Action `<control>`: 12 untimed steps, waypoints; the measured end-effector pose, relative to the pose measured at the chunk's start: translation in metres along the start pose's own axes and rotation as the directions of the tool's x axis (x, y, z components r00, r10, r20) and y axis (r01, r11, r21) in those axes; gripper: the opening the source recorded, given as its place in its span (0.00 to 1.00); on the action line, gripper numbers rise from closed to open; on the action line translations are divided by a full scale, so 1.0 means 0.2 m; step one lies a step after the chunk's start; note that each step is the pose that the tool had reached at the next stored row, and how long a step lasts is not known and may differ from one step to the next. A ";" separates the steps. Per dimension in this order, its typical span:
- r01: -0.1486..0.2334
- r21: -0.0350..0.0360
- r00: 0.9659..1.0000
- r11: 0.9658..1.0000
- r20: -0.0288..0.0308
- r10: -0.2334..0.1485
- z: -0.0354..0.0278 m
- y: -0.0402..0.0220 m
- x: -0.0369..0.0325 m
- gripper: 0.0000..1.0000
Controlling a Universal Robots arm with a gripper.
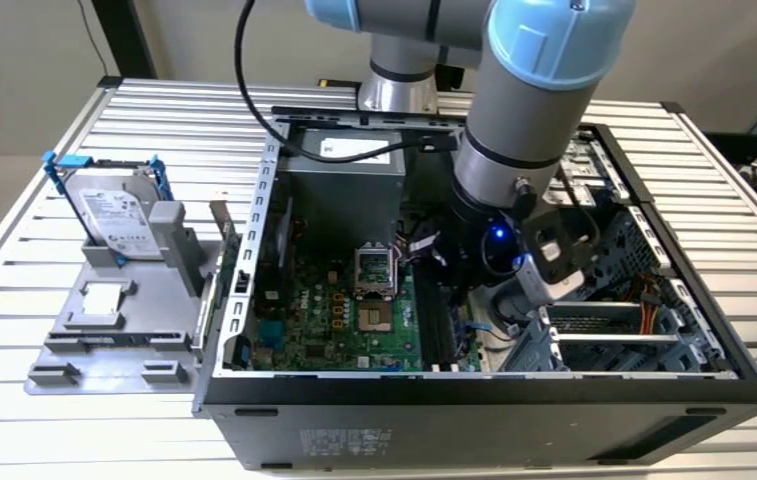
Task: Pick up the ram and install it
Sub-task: 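Insert the ram into the slot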
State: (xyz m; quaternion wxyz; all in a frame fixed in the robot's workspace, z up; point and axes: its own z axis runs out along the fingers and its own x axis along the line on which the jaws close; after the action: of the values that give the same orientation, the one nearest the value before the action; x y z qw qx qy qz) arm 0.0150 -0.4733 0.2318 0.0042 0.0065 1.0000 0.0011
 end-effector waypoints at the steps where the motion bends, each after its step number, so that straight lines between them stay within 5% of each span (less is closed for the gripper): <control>1: 0.000 0.000 1.000 1.000 0.000 0.000 0.004 0.000 0.002 0.00; 6: 0.000 0.000 1.000 1.000 0.000 0.000 0.037 0.000 0.003 0.00; 12: -0.003 0.000 1.000 1.000 0.000 0.003 0.042 0.000 0.005 0.00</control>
State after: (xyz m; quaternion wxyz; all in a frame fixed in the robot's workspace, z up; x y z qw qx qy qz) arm 0.0141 -0.4732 0.2235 0.0042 0.0079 1.0000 0.0010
